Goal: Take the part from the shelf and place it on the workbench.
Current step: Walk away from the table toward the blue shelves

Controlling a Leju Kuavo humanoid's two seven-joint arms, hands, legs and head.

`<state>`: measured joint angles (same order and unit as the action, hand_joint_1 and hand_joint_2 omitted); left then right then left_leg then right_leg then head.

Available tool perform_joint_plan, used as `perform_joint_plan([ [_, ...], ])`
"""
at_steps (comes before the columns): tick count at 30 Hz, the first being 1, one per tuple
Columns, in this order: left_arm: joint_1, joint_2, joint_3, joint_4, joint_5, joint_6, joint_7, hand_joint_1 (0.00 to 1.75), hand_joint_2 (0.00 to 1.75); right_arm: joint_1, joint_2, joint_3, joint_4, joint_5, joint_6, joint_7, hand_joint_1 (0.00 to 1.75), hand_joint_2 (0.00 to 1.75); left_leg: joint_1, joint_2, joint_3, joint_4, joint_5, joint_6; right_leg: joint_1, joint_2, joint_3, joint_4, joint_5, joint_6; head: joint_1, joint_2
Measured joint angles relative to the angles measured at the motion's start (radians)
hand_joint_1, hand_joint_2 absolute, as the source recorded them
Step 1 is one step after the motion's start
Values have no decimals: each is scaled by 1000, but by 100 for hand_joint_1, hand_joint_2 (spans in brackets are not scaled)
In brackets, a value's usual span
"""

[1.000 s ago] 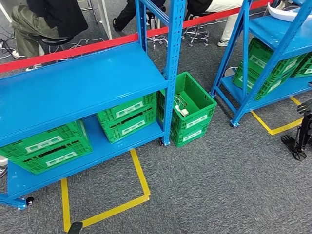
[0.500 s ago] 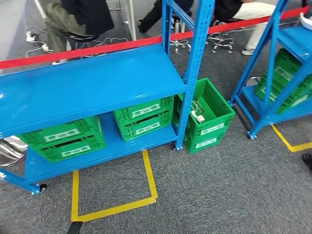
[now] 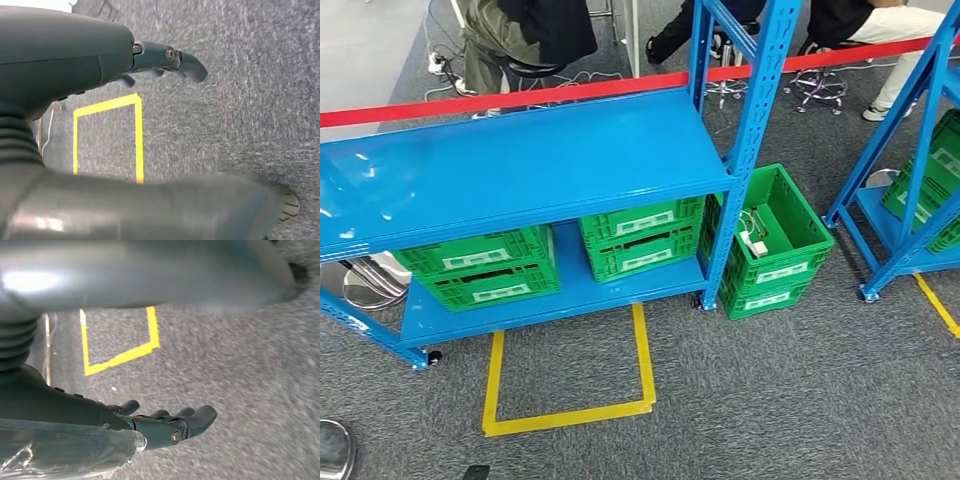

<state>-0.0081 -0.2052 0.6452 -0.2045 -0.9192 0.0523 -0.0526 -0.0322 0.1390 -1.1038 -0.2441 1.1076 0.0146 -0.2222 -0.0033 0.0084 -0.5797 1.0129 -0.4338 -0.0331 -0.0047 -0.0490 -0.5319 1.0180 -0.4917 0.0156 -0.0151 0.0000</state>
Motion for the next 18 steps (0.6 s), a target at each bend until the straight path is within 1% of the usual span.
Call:
perform_joint_plan([
  [1, 4, 2, -5, 0, 16, 0, 0, 0, 175, 0, -2, 15, -5, -20, 1, 4, 0, 175, -2, 4, 12, -25, 0, 4, 2, -1, 0, -1, -1, 5, 0, 0],
  [3, 13, 7, -20, 0, 51, -1, 0, 0, 175, 0, -7, 47, -13, -62, 1, 13, 0, 175, -1, 0, 14, -33, -3, 13, 3, -4, 3, -6, -1, 17, 0, 0],
  [4, 18, 11, -29, 0, 69, -1, 0, 0, 175, 2, -9, 65, -17, -85, 2, 17, 0, 175, 1, -2, 16, -36, -2, 18, 2, 2, 3, -3, -5, 22, 1, 0],
  [5, 21, 16, -38, -1, 87, -1, 0, 0, 175, 6, -11, 84, -19, -107, 2, 21, 0, 175, 3, -4, 18, -39, -1, 24, 2, 11, -5, 16, -19, 28, 3, 0],
  [6, 22, 20, -47, -3, 105, -2, 0, 0, 175, 11, -13, 103, -21, -129, 2, 25, 0, 175, 6, -6, 20, -41, 0, 30, 1, 24, -24, 57, -44, 32, 5, 0],
  [7, 22, 24, -58, -6, 123, -4, 0, 0, 131, 17, -15, 123, -21, -151, 1, 30, 0, 175, 6, -9, 21, -41, -1, 33, 0, 35, -53, 118, -75, 35, 8, 0],
  [8, 22, 28, -69, -9, 141, -5, 0, 0, 87, 25, -16, 144, -21, -173, 1, 35, 0, 131, 5, -12, 21, -41, -2, 36, -1, 41, -88, 189, -107, 37, 10, 0],
  [9, 21, 31, -81, -14, 159, -6, 1, 0, 44, 34, -18, 163, -21, -194, 1, 39, 0, 87, 5, -15, 21, -41, -2, 37, -1, 44, -120, 248, -127, 39, 10, 0],
  [10, 21, 35, -93, -21, 177, -7, 1, 0, 0, 44, -20, 183, -21, -216, 1, 44, 0, 44, 5, -19, 22, -41, -3, 37, -1, 45, -138, 277, -127, 40, 11, 0],
  [11, 20, 39, -105, -29, 194, -7, 2, 0, 0, 55, -23, 203, -21, -237, 1, 49, 0, 0, 5, -23, 24, -41, -4, 36, -2, 45, -137, 266, -107, 40, 12, 0],
  [12, 18, 42, -116, -38, 211, -8, 3, 0, 0, 66, -26, 222, -21, -257, 1, 52, 0, 0, 5, -27, 27, -41, -6, 34, -3, 45, -117, 217, -71, 39, 12, 0],
  [13, 16, 45, -127, -48, 228, -8, 4, 0, 0, 75, -29, 241, -20, -276, 0, 56, 0, 0, 6, -31, 31, -40, -8, 31, -5, 46, -85, 146, -32, 39, 12, 0],
  [14, 14, 49, -138, -57, 245, -9, 4, 0, 0, 82, -31, 261, -19, -297, 0, 61, 0, 0, 4, -33, 33, -38, -11, 25, -7, 50, -54, 79, -4, 38, 12, 0],
  [15, 12, 53, -150, -65, 262, -10, 5, 0, 0, 88, -32, 281, -19, -317, 0, 64, 0, 0, 2, -35, 33, -35, -13, 20, -8, 54, -32, 32, 12, 34, 11, 0],
  [16, 11, 59, -163, -73, 281, -11, 6, 0, 0, 93, -33, 303, -18, -340, 0, 69, 0, 0, 0, -36, 32, -33, -14, 19, -8, 57, -21, 8, 18, 31, 10, 0],
  [17, 11, 64, -177, -79, 300, -12, 7, 0, 0, 98, -34, 325, -17, -363, 0, 74, 0, 0, -2, -36, 31, -30, -15, 22, -8, 60, -19, 3, 17, 28, 9, 0],
  [18, 12, 70, -190, -84, 319, -13, 8, 0, 0, 103, -35, 346, -17, -384, -1, 78, 0, 0, -2, -37, 30, -31, -13, 28, -7, 59, -20, 3, 19, 25, 7, 0],
])
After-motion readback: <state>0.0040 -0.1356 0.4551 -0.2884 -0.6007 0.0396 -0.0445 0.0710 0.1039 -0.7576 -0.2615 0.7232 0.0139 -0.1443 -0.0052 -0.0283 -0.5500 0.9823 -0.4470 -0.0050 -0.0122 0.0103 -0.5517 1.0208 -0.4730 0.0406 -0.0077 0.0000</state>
